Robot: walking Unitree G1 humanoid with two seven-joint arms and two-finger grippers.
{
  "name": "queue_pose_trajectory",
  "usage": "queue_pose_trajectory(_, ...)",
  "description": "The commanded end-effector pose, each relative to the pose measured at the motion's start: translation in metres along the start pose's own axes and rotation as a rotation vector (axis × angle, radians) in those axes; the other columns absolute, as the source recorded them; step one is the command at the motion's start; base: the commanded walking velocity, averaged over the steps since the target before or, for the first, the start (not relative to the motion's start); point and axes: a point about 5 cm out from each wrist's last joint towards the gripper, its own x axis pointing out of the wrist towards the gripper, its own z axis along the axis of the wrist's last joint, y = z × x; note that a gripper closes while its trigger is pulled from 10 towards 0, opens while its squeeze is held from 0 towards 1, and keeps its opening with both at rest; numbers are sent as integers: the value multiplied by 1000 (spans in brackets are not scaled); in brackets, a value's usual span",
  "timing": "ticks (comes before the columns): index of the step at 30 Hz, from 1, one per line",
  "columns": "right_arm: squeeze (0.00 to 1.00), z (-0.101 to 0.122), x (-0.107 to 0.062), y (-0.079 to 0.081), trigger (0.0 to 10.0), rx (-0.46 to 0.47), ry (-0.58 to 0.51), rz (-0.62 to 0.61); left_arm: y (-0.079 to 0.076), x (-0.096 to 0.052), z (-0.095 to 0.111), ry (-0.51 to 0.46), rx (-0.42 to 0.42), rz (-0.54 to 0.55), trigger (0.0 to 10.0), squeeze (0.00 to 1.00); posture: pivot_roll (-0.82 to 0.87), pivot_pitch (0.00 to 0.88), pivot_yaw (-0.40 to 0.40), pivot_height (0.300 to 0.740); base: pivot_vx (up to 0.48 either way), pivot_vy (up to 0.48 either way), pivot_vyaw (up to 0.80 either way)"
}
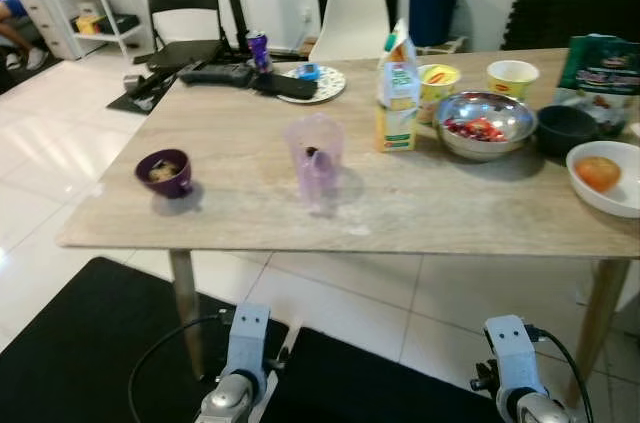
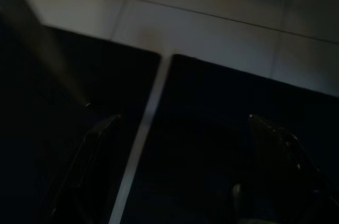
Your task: Restocking fridge
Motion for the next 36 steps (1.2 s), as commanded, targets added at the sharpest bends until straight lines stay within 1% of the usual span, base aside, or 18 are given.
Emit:
queue_pose_trajectory(1,0,-4,0,4,10000,0,11,3,4,-2,-7,22,0,8,10000,0,-81,84,50,740,0,0,800)
queue_pose_trajectory(2,0,-3,-1,0,10000,23,7,-26,4,-2,-6,21,2,6,10000,0,-82,80,50,740,0,0,0)
queue_pose_trajectory(7,0,-4,-2,-7,10000,52,24,-57,3,-1,-5,21,3,-2,10000,0,-84,77,51,740,0,0,0)
queue_pose_trajectory(17,0,-3,-1,-7,10000,54,18,-59,0,1,0,11,-2,-24,10000,0,-88,70,53,740,0,0,0)
queue_pose_trajectory(36,0,0,0,-6,10000,62,10,-62,2,1,1,10,-12,-25,10000,0,-88,62,54,740,0,-449,0)
